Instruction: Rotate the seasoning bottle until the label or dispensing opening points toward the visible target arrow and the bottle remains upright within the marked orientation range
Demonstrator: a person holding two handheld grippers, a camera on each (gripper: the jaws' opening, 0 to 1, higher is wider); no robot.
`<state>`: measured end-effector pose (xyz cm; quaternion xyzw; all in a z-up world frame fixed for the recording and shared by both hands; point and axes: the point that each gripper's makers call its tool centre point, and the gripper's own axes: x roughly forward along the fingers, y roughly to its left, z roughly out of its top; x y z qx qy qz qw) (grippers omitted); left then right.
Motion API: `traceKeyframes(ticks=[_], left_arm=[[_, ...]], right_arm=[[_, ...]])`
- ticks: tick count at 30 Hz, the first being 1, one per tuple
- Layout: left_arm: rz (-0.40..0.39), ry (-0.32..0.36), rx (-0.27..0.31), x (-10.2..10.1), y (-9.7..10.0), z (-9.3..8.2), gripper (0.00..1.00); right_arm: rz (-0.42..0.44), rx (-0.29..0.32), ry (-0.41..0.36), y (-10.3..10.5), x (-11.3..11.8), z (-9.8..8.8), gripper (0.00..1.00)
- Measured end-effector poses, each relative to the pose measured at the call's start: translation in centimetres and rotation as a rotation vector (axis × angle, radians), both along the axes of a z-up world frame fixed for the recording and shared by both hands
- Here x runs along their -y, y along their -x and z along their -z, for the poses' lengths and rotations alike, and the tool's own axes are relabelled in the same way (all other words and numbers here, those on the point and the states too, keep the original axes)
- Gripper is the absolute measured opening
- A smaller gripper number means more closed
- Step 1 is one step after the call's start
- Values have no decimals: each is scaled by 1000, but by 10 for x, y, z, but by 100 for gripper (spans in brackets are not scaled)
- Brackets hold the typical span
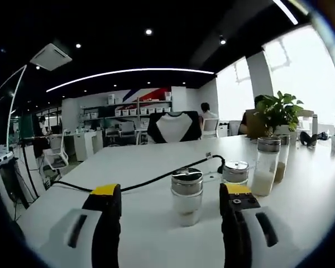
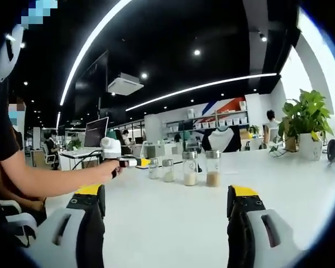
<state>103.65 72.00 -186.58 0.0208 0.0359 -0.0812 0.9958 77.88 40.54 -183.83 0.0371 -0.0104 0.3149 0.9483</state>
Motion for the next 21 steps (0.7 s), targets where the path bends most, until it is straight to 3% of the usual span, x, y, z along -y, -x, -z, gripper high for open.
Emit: traceKeyframes(ticks=[3, 10, 14, 21], left_arm=[[22, -5, 17, 7, -3, 0, 74], [78, -29, 27, 26, -9, 5, 65], [71, -14, 17, 24, -16, 11, 59], [83, -1, -5, 26, -21, 18, 57]], right_arm=[[13, 28, -3, 2, 3, -7, 92], [35, 14, 16, 7, 8, -2, 92], [48, 14, 14, 8, 12, -3, 92], [59, 15, 19, 7, 16, -3, 90]])
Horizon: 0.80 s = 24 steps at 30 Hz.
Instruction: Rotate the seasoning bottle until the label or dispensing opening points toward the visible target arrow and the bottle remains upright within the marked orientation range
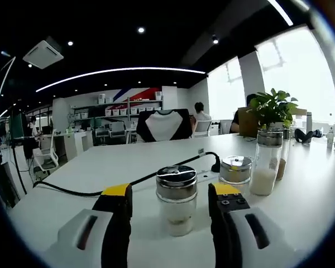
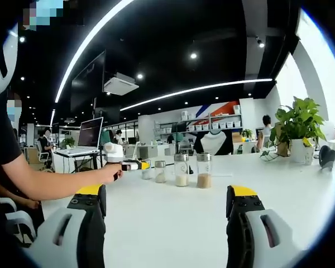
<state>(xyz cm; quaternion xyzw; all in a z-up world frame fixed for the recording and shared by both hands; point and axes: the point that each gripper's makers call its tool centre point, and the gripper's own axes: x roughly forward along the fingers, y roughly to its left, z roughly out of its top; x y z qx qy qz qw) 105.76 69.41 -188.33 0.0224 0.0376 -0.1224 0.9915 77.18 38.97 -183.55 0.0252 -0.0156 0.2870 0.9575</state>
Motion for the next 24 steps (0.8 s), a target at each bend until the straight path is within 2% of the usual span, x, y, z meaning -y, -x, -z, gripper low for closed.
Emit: traceKeyframes(ticks=[4, 6, 9, 13, 18, 21, 24], left_arm=[[39, -8, -9, 7, -5, 4, 53], [33, -19, -13, 5, -10, 5, 51], [42, 4, -19, 5, -16, 7, 49], [78, -4, -29, 14, -18, 10, 44], [52, -20, -26, 10, -24, 11, 38], [42, 16, -22, 6, -25, 10, 36], [46, 16, -20, 7, -24, 10, 36]], right_arm=[[6, -3, -8, 0, 1, 1, 89], [4, -5, -3, 2, 1, 3, 88], [5, 24, 8, 7, 1, 1, 85], [5, 13, 6, 9, 2, 2, 84], [19, 16, 5, 14, 6, 1, 83], [15, 12, -3, 17, 7, 1, 83], [18, 10, 3, 21, 8, 2, 82]])
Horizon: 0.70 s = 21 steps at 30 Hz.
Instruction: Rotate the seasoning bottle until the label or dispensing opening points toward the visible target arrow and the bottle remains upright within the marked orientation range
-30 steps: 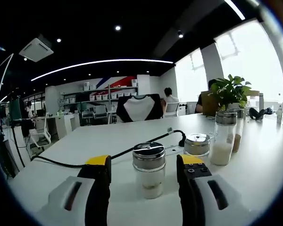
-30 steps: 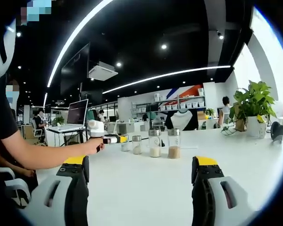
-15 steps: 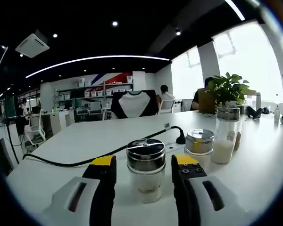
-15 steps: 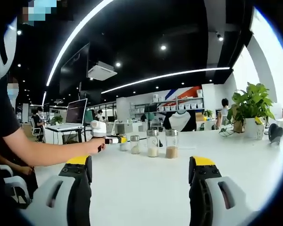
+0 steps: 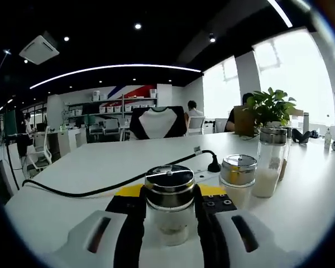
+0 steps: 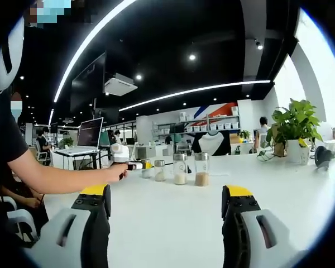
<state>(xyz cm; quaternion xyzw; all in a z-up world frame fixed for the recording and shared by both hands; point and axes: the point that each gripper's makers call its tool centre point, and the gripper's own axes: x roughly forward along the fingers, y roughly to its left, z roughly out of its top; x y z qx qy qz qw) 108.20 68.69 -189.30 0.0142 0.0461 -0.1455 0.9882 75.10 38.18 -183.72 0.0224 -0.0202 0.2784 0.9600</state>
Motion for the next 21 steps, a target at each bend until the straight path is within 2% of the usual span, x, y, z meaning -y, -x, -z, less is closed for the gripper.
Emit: traceKeyframes(ticks=[3, 4, 9, 17, 19, 21], left_arm=[[1, -9, -10, 1, 5, -1, 36], [-17, -4, -42, -2, 10, -1, 36], [-17, 34, 14, -3, 27, -20, 35], [27, 49, 33, 7, 47, -35, 35], [69, 77, 36, 19, 62, -42, 35], [68, 96, 45, 23, 70, -47, 35]], right_arm=[[1, -3, -11, 3, 2, 1, 82], [0, -5, -16, 4, 2, 1, 81], [-1, -15, -41, 6, 2, 4, 80], [-22, -27, -59, 2, -3, 6, 78], [-64, -44, -67, -3, -14, 8, 78], [-124, -59, -77, -3, -27, 9, 77]])
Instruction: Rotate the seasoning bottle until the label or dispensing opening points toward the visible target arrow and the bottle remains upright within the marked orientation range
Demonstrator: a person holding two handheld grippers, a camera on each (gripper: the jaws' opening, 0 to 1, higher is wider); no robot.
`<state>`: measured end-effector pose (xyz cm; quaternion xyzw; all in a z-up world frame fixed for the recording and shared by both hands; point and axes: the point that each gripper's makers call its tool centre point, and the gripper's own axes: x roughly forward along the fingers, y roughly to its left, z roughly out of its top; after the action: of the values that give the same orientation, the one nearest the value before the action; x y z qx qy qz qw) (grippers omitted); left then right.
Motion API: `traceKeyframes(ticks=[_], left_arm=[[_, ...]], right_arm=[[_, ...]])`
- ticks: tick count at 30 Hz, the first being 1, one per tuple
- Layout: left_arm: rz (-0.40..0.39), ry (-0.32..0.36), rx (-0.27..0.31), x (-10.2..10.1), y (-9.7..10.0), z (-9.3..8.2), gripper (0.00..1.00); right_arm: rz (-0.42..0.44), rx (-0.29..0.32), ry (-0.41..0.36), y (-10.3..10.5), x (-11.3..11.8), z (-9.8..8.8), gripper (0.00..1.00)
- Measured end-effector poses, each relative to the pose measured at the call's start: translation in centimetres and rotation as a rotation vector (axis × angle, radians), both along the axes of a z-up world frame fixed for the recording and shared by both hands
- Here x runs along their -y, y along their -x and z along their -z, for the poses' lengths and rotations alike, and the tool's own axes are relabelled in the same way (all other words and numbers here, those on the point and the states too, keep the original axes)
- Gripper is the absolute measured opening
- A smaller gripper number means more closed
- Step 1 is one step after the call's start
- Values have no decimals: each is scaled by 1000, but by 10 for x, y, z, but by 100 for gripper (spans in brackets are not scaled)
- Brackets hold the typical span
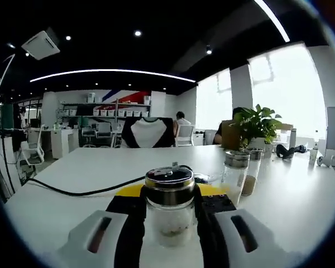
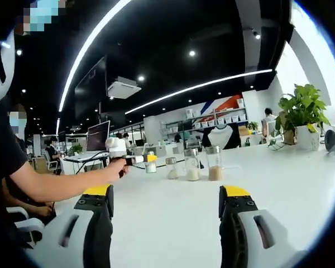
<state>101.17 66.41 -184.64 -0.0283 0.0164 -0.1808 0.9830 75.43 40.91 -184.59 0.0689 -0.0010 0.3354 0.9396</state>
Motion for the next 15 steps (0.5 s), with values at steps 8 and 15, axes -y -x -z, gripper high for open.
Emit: traceKeyframes(ticks=[8, 15], left_arm=[[112, 30, 47, 32, 39, -24, 35], [206, -18, 82, 59, 71, -39, 35]], right_arm=[[-73, 40, 45, -11, -33, -9, 74], [-121, 29, 46, -11, -56, -8, 72]])
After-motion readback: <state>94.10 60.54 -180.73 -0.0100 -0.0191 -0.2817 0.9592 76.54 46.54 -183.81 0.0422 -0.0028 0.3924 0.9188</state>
